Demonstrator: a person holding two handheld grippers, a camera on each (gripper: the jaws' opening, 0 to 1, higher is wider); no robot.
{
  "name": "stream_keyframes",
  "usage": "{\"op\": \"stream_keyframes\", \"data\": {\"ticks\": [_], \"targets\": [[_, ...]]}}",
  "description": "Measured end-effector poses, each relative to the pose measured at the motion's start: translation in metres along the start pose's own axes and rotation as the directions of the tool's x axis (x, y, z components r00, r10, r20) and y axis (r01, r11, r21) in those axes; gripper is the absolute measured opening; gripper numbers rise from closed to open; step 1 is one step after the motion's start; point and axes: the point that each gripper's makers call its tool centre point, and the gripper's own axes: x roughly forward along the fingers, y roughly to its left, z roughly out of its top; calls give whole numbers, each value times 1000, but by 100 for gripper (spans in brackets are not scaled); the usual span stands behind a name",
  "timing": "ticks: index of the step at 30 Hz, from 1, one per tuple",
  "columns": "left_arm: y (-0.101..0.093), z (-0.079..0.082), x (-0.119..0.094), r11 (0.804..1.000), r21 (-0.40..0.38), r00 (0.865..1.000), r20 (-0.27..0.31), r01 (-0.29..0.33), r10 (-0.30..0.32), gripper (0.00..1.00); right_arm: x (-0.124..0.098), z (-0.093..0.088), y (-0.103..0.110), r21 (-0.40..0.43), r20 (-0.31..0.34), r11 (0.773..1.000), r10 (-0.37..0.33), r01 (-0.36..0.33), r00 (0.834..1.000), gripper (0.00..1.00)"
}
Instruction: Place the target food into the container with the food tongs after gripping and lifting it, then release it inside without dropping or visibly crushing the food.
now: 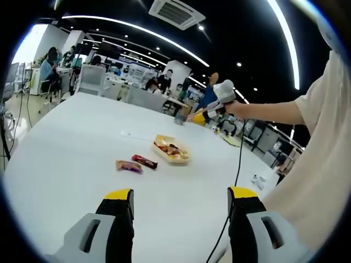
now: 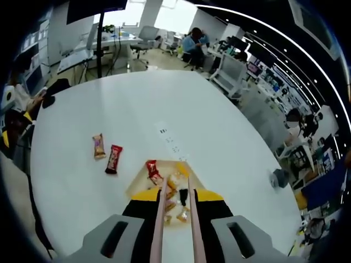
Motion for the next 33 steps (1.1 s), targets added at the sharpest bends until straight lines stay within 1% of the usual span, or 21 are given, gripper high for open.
{"op": "stream_keyframes", "data": {"ticks": [6, 14, 17, 20, 27, 33], "targets": [[0, 0, 0, 1000, 1, 1000, -1, 1, -1, 69, 3, -2, 5, 2, -4, 1000, 10, -10, 1000, 22], [0, -1, 0, 1000, -3, 1000, 2, 2, -2, 69, 7, 6, 17, -9, 5, 1000, 29, -29, 1000, 22], [0, 0, 1, 1000, -3, 1000, 2, 4, -4, 69, 10, 9, 23, -13, 7, 999, 40, -40, 999, 23], [0, 0, 1, 1000, -3, 1000, 4, 5, -5, 69, 15, 13, 35, -20, 10, 998, 57, -56, 998, 23], [3, -1, -2, 1000, -7, 1000, 4, 0, 0, 69, 22, 15, 55, -41, 7, 995, 88, -88, 996, 23], [4, -2, -3, 1000, -9, 1000, 3, -1, 1, 69, 28, 20, 71, -39, 12, 993, 113, -113, 993, 23]]}}
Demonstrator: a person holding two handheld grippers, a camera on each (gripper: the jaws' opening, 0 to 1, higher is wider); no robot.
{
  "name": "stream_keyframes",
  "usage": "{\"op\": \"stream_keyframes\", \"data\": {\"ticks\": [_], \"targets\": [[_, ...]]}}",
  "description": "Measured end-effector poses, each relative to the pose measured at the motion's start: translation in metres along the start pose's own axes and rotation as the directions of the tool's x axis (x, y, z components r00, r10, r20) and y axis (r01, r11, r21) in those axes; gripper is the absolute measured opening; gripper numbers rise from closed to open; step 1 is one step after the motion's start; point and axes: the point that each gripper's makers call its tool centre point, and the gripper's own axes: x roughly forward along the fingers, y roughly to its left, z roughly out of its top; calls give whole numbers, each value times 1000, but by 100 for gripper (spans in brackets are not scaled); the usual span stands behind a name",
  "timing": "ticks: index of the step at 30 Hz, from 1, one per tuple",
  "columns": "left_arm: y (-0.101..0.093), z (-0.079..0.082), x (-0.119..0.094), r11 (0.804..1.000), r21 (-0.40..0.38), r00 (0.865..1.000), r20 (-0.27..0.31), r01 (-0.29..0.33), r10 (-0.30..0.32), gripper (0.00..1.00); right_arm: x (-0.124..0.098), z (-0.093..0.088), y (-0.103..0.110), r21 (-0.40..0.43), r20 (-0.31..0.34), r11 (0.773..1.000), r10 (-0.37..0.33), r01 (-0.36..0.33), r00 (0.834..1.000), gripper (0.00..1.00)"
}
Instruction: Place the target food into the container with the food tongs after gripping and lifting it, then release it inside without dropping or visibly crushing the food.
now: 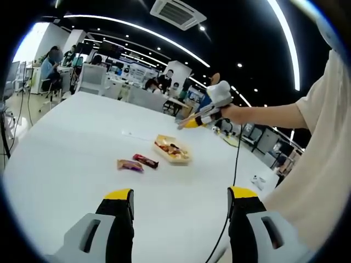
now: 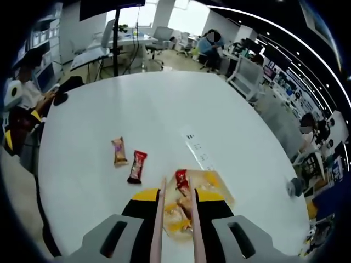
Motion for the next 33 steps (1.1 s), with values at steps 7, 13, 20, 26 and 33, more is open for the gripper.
{"op": "stream_keyframes", "data": {"ticks": [7, 13, 20, 26, 33], "targets": [[2, -2, -1, 1000, -10, 1000, 1, -5, 5, 69, 10, 5, 16, 1, 6, 1000, 27, -27, 1000, 23], [5, -5, -3, 1000, -20, 1000, 0, -12, 12, 69, 20, 6, 28, 0, 3, 999, 52, -52, 999, 23], [8, -7, -3, 999, -28, 1000, -4, -18, 18, 69, 31, 3, 43, -5, -9, 996, 92, -92, 996, 23], [9, -7, -5, 999, -33, 1000, 4, -26, 26, 69, 37, 5, 51, -8, -15, 994, 110, -111, 994, 23], [6, -11, -7, 999, -41, 1000, 5, -24, 24, 70, 44, 8, 59, -27, -17, 991, 132, -132, 991, 23]]}}
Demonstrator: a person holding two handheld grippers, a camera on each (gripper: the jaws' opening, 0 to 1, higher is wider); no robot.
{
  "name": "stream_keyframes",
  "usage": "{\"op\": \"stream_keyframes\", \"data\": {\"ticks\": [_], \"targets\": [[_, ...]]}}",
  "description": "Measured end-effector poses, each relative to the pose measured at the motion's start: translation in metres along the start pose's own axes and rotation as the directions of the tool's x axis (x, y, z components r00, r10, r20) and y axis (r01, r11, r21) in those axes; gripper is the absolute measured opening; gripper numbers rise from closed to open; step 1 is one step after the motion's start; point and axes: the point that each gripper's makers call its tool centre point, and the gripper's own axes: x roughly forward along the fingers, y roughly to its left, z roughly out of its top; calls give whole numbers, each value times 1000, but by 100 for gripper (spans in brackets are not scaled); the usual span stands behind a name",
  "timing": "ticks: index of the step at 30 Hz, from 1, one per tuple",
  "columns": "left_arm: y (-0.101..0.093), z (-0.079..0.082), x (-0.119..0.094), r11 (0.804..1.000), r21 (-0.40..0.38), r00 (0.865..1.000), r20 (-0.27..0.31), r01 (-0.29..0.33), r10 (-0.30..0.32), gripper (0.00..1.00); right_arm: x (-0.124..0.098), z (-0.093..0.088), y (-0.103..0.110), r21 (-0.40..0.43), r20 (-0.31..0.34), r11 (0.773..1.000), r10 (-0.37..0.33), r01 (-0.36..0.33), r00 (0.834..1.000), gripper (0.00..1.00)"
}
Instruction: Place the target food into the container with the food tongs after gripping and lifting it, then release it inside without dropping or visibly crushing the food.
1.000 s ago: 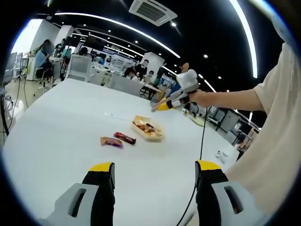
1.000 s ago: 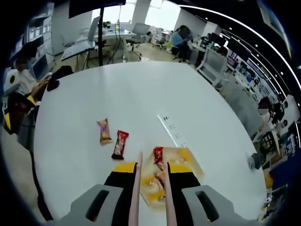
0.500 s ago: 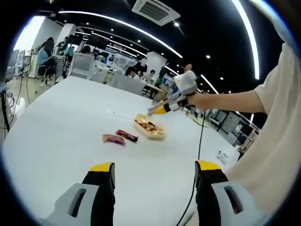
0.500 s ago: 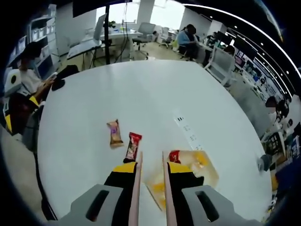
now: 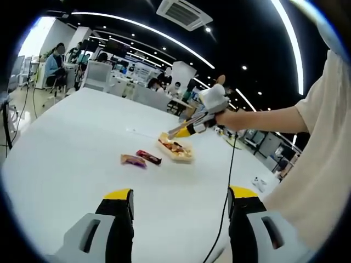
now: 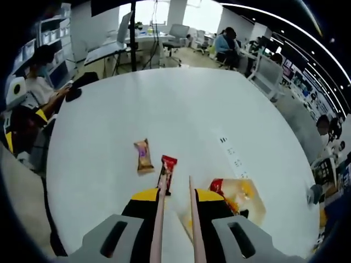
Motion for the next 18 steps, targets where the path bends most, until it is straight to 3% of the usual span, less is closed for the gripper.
{"op": "stream_keyframes", "data": {"ticks": [18], "targets": [[6, -5, -4, 1000, -15, 1000, -8, -16, 16, 69, 16, -9, 16, 10, -24, 999, 40, -39, 999, 23]]}}
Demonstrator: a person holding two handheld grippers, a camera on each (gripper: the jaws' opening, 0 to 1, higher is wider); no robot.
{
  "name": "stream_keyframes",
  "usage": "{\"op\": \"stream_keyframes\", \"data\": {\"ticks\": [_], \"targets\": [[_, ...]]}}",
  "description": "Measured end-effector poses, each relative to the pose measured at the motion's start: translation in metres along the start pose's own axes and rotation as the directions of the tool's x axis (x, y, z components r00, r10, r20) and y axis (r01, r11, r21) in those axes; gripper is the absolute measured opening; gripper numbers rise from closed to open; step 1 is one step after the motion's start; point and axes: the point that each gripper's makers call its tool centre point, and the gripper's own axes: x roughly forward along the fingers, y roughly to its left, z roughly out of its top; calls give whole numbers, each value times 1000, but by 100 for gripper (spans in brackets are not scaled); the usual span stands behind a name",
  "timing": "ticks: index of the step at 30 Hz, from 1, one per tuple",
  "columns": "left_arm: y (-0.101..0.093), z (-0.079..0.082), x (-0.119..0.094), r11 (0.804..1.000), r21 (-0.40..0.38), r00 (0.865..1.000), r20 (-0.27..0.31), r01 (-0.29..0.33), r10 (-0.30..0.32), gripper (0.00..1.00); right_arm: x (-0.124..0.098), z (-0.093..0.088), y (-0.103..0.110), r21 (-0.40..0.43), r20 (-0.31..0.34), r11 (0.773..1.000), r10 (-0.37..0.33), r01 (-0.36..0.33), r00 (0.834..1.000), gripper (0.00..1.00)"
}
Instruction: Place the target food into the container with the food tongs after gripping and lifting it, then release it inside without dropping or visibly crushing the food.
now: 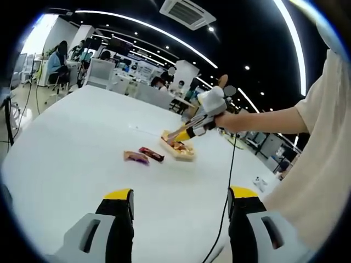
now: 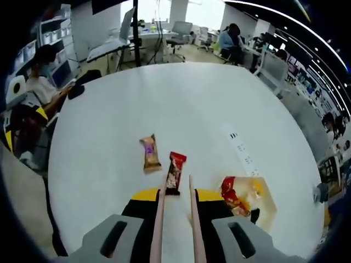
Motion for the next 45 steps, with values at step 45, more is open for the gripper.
{"op": "stream_keyframes", "data": {"ticks": [45], "targets": [[16, -2, 2, 1000, -20, 999, -42, -10, 9, 69, 55, -9, 11, 68, -80, 996, 65, -60, 995, 24]]}}
